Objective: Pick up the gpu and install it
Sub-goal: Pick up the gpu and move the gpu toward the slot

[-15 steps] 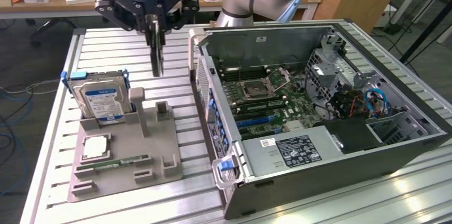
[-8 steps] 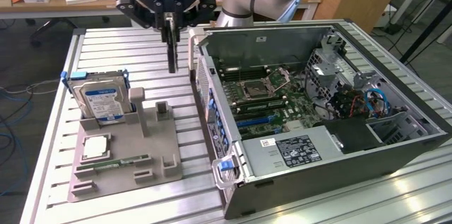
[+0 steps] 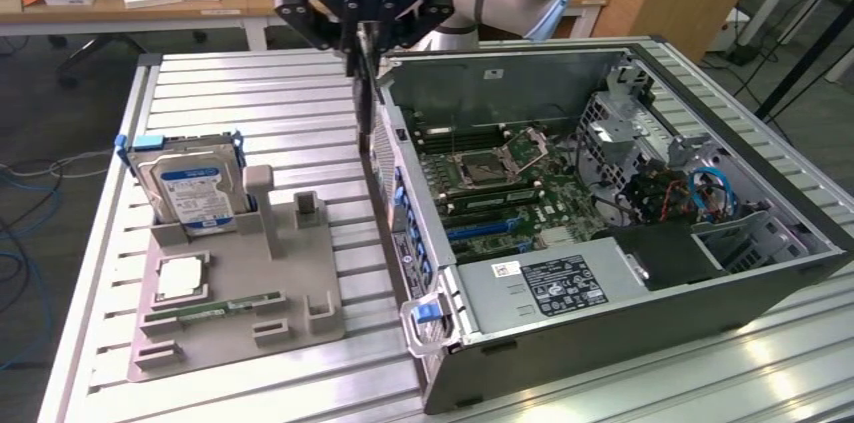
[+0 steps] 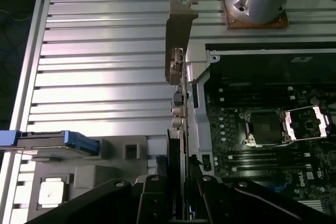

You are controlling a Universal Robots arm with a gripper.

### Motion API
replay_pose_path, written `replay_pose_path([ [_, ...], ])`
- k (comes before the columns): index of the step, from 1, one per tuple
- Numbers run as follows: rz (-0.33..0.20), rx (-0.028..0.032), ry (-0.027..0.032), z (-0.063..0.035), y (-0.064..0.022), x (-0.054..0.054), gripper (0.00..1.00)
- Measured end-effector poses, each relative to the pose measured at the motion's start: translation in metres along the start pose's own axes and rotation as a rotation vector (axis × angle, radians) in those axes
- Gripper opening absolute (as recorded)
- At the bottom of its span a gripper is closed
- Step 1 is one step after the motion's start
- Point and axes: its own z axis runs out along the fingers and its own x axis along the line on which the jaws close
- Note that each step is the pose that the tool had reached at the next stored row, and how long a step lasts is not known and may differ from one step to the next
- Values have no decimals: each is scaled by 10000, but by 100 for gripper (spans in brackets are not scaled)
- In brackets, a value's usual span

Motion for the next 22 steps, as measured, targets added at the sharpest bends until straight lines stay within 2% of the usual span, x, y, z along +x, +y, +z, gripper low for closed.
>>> replay_pose_path([
  [6, 15, 4, 40, 3, 16, -271, 26],
  [22, 22, 3, 100, 14, 58, -997, 26],
])
